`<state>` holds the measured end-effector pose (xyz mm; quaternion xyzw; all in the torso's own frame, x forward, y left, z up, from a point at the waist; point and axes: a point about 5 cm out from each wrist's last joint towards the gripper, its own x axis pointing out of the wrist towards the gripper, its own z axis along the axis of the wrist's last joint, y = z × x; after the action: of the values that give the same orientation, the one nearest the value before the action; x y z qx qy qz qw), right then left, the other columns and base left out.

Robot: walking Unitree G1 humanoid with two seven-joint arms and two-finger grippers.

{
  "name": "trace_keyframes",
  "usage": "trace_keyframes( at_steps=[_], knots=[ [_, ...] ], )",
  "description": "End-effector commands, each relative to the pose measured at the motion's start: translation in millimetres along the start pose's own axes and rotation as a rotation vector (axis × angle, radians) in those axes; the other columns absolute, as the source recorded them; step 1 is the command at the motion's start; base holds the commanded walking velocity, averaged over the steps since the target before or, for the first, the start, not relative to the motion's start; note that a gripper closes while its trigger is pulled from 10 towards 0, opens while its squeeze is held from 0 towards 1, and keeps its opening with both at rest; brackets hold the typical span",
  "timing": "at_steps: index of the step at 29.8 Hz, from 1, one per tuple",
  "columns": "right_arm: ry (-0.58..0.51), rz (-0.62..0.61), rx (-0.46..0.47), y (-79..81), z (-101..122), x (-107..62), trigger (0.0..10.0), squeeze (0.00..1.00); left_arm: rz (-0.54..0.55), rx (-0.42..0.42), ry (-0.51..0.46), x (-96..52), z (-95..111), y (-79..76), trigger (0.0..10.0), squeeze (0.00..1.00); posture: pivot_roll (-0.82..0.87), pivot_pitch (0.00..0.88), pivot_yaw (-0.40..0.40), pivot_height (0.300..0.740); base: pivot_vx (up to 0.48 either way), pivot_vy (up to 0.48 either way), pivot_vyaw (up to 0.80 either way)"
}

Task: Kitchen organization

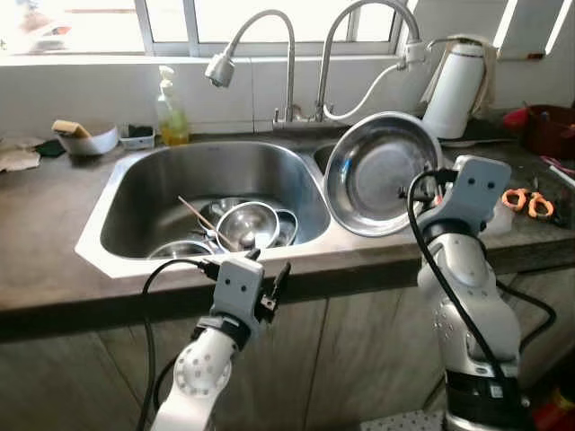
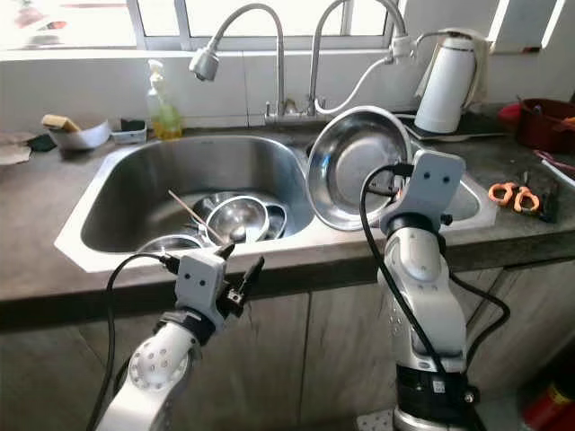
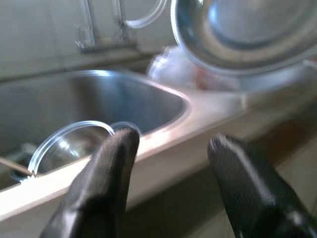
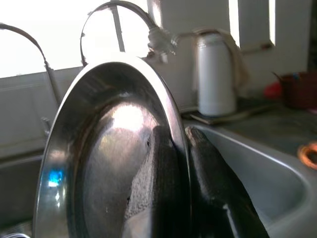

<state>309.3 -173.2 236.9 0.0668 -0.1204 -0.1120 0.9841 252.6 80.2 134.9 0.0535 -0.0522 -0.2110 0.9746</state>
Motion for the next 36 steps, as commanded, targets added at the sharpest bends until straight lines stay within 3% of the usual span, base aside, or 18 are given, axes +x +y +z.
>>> trace_keyframes(
  at_steps=[1, 19, 30, 36],
  knots=[
    [-0.020, 0.010, 0.004, 3.7, 5.2, 1.1, 10.0, 0.00, 0.005, 0.001, -0.006, 0.4, 2.5, 2.5, 10.0, 0.00, 0.03, 0.002, -0.035, 0.740, 0.000, 0.000, 0.00],
    [-0.012, 0.051, -0.013, 7.6, 4.4, 0.5, 10.0, 0.00, 0.009, -0.006, -0.011, 0.6, 3.3, 2.5, 10.0, 0.00, 0.03, 0.009, -0.034, 0.740, 0.000, 0.000, 0.00],
    [-0.033, 0.123, -0.052, 16.8, 7.9, 1.4, 10.0, 0.00, 0.020, 0.005, -0.030, 0.7, 7.4, 3.9, 10.0, 0.00, 0.03, 0.010, -0.040, 0.740, 0.000, 0.000, 0.76],
    [-0.046, 0.144, -0.059, 18.6, 10.5, 3.4, 10.0, 0.00, 0.035, 0.018, -0.032, 1.5, 7.5, 6.0, 10.0, 0.00, 0.03, 0.009, -0.038, 0.740, 0.368, 0.000, 0.79]
  ],
)
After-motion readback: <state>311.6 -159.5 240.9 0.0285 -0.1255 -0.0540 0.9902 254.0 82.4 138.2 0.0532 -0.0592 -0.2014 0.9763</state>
